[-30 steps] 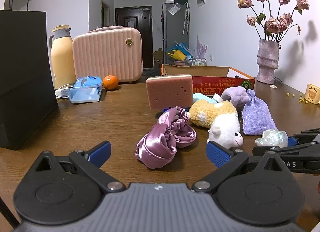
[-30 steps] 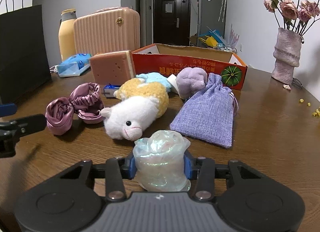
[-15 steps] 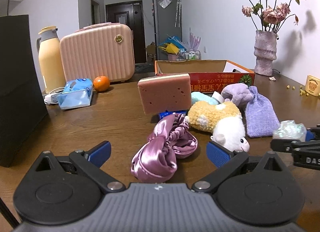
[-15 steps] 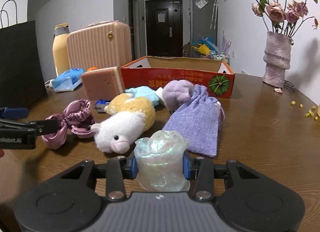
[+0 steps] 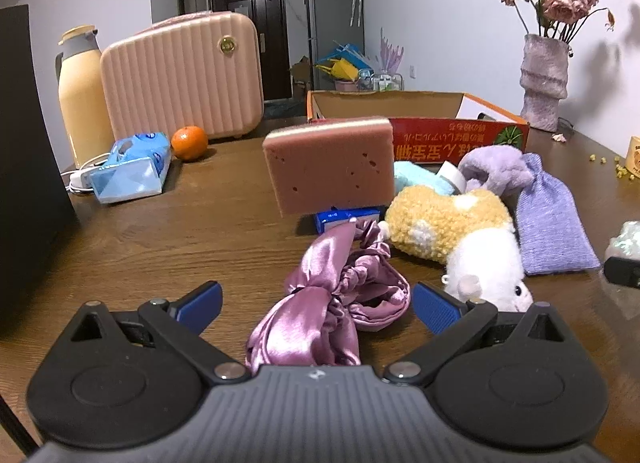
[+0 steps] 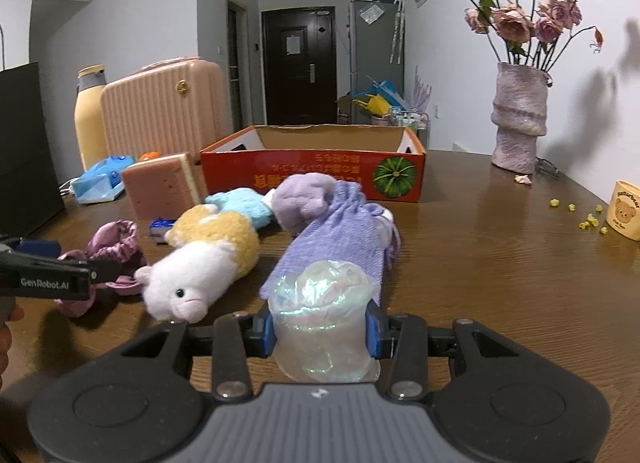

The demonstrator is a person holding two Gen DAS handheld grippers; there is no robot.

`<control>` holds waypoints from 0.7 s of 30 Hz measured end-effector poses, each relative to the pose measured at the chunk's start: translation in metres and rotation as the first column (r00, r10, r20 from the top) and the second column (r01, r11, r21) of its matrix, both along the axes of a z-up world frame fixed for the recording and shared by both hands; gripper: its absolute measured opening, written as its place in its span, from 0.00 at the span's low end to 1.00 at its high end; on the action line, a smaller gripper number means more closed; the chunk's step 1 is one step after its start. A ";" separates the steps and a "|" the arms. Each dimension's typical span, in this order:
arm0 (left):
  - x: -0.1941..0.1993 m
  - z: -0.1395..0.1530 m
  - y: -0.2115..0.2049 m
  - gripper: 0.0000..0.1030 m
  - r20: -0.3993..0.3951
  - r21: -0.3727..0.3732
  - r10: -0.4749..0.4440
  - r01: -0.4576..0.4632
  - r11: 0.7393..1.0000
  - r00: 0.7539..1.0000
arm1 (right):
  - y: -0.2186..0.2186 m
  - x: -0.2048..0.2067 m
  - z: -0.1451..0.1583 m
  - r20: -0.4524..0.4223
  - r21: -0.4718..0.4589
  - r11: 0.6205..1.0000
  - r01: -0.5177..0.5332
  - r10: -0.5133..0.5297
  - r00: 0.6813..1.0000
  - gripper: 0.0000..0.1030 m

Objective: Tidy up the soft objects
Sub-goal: 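Grasp the purple satin scrunchie with the left gripper while the right gripper holds the plastic bag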

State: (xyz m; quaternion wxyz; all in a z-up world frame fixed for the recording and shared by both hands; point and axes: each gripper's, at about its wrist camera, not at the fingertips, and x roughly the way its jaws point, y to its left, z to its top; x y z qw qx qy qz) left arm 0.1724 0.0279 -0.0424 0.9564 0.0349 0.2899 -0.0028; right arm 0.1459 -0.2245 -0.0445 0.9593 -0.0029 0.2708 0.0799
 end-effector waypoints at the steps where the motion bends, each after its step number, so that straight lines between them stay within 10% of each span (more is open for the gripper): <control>1: 0.002 -0.001 0.000 1.00 -0.005 -0.002 0.000 0.000 1.000 1.000 | -0.002 0.001 0.000 0.002 0.000 1.000 0.006 -0.006 1.000 0.39; 9: 0.017 -0.009 0.005 0.93 -0.062 -0.032 0.008 -0.010 0.999 0.998 | -0.012 0.004 0.000 0.010 0.002 0.999 0.038 -0.038 0.999 0.39; 21: 0.022 -0.013 0.012 0.49 -0.099 -0.117 -0.032 0.020 0.993 0.995 | -0.014 0.001 0.000 0.013 0.012 0.999 0.038 -0.038 0.999 0.40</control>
